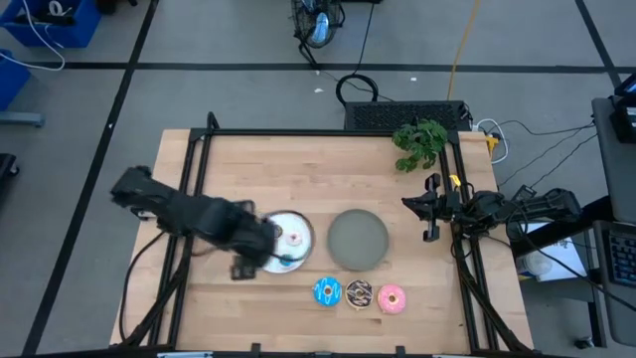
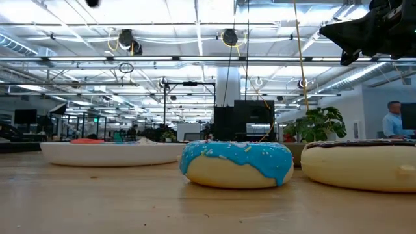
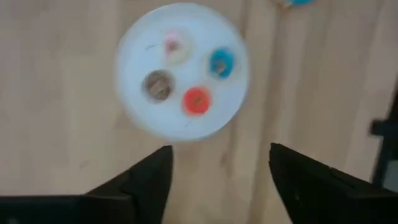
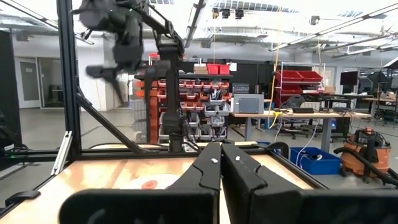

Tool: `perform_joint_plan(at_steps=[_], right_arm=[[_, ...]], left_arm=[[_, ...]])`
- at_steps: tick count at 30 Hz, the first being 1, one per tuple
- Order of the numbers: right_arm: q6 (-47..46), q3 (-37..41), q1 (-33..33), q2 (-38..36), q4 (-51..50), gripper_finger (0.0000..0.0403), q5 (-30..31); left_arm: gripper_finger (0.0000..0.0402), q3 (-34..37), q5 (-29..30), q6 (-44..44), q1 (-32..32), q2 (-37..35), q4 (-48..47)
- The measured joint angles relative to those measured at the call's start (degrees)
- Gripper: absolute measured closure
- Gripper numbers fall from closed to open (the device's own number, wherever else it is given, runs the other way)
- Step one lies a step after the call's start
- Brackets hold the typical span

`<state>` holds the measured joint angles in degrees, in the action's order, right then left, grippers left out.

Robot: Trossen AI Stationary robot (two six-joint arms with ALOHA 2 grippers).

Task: Pick & Place donuts
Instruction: Put the big pink donut on the gray plate

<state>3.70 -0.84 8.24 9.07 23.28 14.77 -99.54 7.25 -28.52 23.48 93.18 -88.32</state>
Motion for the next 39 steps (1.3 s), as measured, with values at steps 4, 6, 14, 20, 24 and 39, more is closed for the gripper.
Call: perform_joint_plan(at_steps=[4, 6, 14, 20, 24, 39], right_arm=[[0.0, 0.0, 0.0, 0.0, 0.0, 0.0403, 0.0], [0.0, 0.0, 0.0, 0.0, 0.0, 0.0403, 0.0], [0.0, 0.0, 0.0, 0.0, 0.0, 0.0403, 0.0], [0.0, 0.0, 0.0, 0.0, 0.0, 0.0403, 0.0], [0.0, 0.0, 0.0, 0.0, 0.0, 0.0403, 0.0], [0.1, 0.0, 0.0, 0.0, 0.0, 0.0403, -1.3]], left_arm=[[0.022, 4.6, 6.8, -4.8, 4.1, -9.6, 3.3], [0.0276, 8.8, 9.4, -4.6, 6.0, -14.0, 8.1], [0.0391, 32.1, 17.3, 6.0, 7.5, -29.9, 36.9], [0.0396, 53.3, 12.8, 19.8, 6.2, -38.3, 68.3], [0.0397, 68.0, 12.3, 28.2, 4.6, -40.5, 89.3], [0.04, 97.5, 12.0, 42.1, -2.9, -64.2, 115.7]])
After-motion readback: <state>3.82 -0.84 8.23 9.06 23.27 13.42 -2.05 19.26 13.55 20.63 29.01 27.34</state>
